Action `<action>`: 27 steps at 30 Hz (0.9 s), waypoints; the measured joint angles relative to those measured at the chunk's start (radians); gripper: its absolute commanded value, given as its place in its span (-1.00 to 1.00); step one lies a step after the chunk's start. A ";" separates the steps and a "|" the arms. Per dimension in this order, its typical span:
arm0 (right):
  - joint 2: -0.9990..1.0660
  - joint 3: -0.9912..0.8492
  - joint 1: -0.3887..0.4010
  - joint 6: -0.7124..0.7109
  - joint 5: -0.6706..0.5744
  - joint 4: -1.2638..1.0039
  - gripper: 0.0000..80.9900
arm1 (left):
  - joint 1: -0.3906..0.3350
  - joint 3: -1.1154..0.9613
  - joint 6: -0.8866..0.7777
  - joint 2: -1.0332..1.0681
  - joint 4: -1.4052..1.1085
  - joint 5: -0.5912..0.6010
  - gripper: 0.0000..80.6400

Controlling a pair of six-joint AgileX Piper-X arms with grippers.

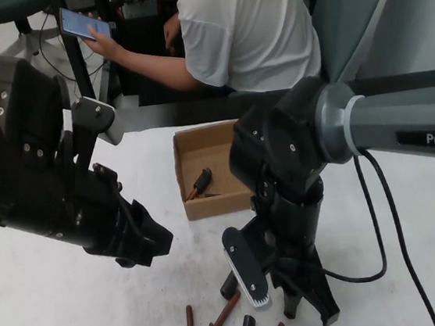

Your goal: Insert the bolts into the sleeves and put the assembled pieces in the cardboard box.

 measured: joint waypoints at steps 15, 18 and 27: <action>0.000 0.000 -0.057 -0.002 -0.004 0.022 -0.23 | 0.000 0.000 0.000 0.000 0.000 0.005 0.16; 0.000 0.000 -0.066 -0.014 -0.023 0.022 -0.23 | 0.000 0.000 0.000 0.000 0.000 0.005 0.16; 0.002 0.000 -0.067 -0.025 -0.070 0.014 -0.23 | 0.000 0.000 0.000 0.000 0.000 0.005 0.16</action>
